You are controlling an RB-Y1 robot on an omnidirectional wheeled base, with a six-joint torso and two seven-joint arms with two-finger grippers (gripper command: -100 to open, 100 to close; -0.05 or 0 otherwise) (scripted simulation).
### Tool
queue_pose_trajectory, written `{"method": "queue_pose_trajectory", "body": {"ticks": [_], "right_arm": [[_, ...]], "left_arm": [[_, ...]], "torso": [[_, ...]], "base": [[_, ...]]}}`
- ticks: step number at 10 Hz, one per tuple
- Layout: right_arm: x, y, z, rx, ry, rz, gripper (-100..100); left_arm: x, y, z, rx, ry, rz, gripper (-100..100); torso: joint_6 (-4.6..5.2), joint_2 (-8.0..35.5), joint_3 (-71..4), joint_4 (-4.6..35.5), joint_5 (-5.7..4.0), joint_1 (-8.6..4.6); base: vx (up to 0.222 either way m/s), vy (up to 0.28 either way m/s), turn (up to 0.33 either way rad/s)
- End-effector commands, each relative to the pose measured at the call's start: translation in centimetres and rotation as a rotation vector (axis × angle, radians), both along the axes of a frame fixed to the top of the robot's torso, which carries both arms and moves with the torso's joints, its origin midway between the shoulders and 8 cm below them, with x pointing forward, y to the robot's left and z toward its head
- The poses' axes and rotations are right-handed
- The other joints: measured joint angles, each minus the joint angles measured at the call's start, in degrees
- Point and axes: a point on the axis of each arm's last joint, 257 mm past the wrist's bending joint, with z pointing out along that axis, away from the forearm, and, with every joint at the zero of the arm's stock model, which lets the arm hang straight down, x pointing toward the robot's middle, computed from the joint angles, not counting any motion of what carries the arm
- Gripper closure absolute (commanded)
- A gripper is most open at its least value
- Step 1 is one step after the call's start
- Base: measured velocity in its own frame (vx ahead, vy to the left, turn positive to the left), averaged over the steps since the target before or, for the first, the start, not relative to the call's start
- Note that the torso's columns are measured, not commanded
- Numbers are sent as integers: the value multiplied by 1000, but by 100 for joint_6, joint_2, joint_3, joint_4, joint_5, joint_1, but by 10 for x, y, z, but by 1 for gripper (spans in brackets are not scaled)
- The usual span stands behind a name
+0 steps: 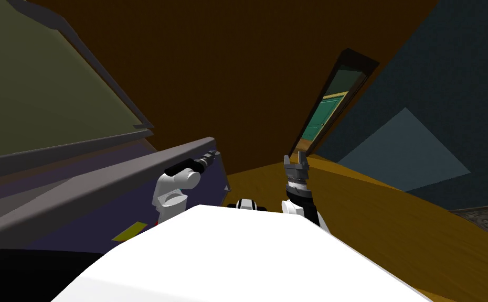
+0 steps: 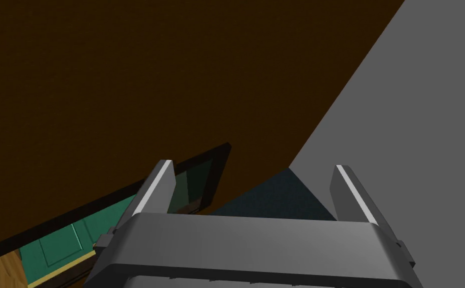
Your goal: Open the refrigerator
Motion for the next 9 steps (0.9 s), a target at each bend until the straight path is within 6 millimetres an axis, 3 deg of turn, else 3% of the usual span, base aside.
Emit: {"method": "queue_pose_trajectory", "body": {"ticks": [1,9], "right_arm": [[0,0,0,0,0,0,0],[0,0,0,0,0,0,0]], "left_arm": [[-3,-3,-6,-8,24,-24,100],[-16,-18,-11,-31,58,-145,100]], "torso": [[-20,-24,-16,8,-1,36],[-41,11,14,-17,32,57]], "base": [[-117,-91,-41],[-127,-118,-22]]}}
